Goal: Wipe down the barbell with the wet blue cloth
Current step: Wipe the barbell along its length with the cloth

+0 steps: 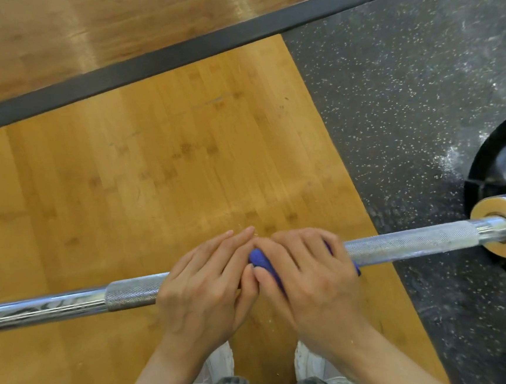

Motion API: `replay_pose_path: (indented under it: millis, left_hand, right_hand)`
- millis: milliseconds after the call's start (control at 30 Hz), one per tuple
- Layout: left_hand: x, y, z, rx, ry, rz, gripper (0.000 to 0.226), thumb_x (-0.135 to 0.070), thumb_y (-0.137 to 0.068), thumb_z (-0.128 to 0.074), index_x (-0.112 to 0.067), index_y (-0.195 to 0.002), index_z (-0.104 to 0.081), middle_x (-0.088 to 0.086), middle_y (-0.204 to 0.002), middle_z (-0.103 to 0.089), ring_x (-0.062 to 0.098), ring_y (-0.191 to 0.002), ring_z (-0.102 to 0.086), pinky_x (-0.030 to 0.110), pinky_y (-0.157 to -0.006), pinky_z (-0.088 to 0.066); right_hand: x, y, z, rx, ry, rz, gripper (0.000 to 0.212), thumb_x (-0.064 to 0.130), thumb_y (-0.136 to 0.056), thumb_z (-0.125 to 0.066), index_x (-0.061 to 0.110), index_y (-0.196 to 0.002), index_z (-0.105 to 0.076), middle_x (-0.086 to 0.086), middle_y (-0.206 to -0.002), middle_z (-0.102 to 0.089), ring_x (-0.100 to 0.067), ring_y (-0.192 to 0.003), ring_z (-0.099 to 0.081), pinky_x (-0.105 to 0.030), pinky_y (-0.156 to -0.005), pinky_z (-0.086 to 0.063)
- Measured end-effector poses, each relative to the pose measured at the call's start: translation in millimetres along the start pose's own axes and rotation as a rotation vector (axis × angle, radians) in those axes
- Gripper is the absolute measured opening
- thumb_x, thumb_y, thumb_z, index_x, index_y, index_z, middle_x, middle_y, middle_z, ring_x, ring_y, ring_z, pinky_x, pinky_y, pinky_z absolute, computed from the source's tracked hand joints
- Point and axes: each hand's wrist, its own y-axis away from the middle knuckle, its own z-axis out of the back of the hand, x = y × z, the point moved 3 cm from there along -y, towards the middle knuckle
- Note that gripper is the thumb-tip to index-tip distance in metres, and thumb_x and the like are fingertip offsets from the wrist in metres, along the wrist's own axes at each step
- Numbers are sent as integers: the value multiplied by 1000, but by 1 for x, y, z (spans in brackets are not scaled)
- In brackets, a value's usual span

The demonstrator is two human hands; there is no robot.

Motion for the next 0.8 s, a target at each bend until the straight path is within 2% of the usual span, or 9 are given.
replay_pose_path:
  millis: [67,233,333,433,533,600,667,733,800]
  left_hand:
    - [2,-5,0,9,3,6,44,-25,-106,-35,-18,-110,-78,-8,-122,-73,16,-107,-72,27,-88,-46]
    - [10,-23,0,38,10,54,43,-25,-104,-36,-19,-108,-78,-8,-117,-74,15,-100,-72,27,-82,-44]
    - [16,-35,-2,84,-10,91,41,-27,-103,-37,-22,-106,-78,-10,-112,-75,15,-92,-72,28,-70,-43]
    - [23,-48,-3,110,1,144,44,-29,-103,-35,-26,-99,-78,-14,-105,-76,16,-85,-71,28,-60,-40]
    - [30,-60,-5,80,-4,144,45,-29,-105,-34,-24,-97,-78,-12,-102,-76,17,-87,-71,29,-58,-41]
    - [35,-66,-8,21,-19,112,46,-28,-108,-32,-21,-102,-77,-9,-107,-76,18,-94,-72,30,-63,-44]
    - [41,-71,-12,-52,-15,55,43,-28,-110,-34,-19,-116,-76,-8,-120,-73,18,-109,-69,29,-79,-48]
    - [46,-74,-14,-103,-27,-39,36,-27,-110,-40,-19,-127,-71,-7,-131,-68,18,-123,-63,31,-99,-44]
    - [50,-74,-15,-117,-85,-102,34,-25,-109,-43,-18,-134,-66,-6,-139,-63,19,-133,-55,37,-111,-36]
  right_hand:
    - [-19,4,7,-11,35,71,39,39,-108,-45,11,-112,-73,-4,-104,-68,-22,-99,-56,-39,-96,-43]
    - [-18,-5,-5,-85,58,-69,38,35,-108,-42,11,-114,-70,-6,-107,-67,-23,-103,-51,-41,-96,-40]
    - [-35,-15,-5,-118,28,45,34,36,-108,-42,13,-122,-63,-7,-110,-67,-24,-107,-51,-41,-98,-41]
    - [-52,-17,-5,-174,-36,-88,40,38,-109,-37,13,-131,-59,-10,-122,-63,-28,-116,-51,-49,-101,-42]
    - [-21,-31,-26,-194,-28,-149,45,38,-110,-30,15,-143,-50,-11,-141,-57,-30,-132,-45,-51,-115,-32]
    - [-18,-40,-35,-202,73,-17,41,37,-110,-34,20,-146,-44,-8,-149,-50,-29,-138,-41,-49,-121,-24]
    - [-42,-42,-36,-205,177,92,41,40,-110,-34,22,-147,-41,-5,-149,-44,-28,-138,-40,-47,-124,-13]
    - [-65,-43,-34,-233,200,75,40,42,-110,-35,22,-143,-42,-4,-144,-43,-29,-136,-40,-45,-126,-7]
    - [-63,-52,-39,-263,112,-41,38,40,-110,-33,20,-141,-44,-4,-141,-44,-32,-135,-40,-46,-125,-7]
